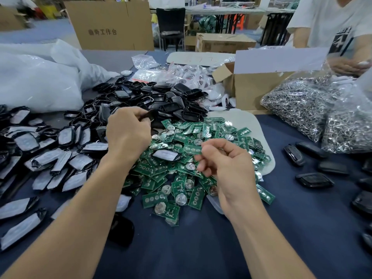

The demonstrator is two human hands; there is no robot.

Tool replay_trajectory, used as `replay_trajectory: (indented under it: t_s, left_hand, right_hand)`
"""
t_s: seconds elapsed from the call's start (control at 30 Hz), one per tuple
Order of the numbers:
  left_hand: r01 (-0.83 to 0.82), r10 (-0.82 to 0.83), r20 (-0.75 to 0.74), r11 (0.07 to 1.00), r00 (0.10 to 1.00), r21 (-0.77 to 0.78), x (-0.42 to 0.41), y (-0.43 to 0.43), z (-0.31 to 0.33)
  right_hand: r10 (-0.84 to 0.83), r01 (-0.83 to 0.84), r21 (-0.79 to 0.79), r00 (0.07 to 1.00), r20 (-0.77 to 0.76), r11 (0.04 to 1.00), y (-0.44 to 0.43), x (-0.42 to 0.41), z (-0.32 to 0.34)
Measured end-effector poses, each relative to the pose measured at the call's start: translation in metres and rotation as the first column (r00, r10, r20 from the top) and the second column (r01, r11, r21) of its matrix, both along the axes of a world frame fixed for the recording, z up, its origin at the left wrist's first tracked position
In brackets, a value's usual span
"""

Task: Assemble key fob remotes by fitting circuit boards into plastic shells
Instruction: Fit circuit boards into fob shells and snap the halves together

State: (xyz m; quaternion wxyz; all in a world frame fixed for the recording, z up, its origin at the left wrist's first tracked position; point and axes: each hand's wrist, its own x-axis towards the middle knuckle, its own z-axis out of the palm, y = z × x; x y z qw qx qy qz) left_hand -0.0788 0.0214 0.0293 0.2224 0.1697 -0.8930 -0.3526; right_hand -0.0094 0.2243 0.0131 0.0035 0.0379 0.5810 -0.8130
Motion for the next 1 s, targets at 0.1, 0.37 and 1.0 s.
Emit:
replay_trajectory:
  t_s: [0.1, 0.37, 1.0]
  left_hand:
    - [0.159, -0.082, -0.177, 0.864, 0.981, 0.478, 0.039, 0.018, 0.003]
    - [0.293, -0.375, -0.113, 0.470, 0.920, 0.833, 0.083, 0.057, -0.018]
    - [0.359, -0.453, -0.173, 0.365, 0.875, 0.859, 0.081, 0.049, -0.024]
  right_hand:
    - [-0.028, 0.028, 0.097, 1.000, -0.002, 0.995, 0.000, 0.000, -0.003]
    - [-0.015, 0.021, 0.099, 0.998, -0.057, 0.995, -0.001, -0.002, -0.003]
    - [-0.111, 0.112, -0.024, 0.994, 0.013, 0.993, 0.007, -0.004, -0.002]
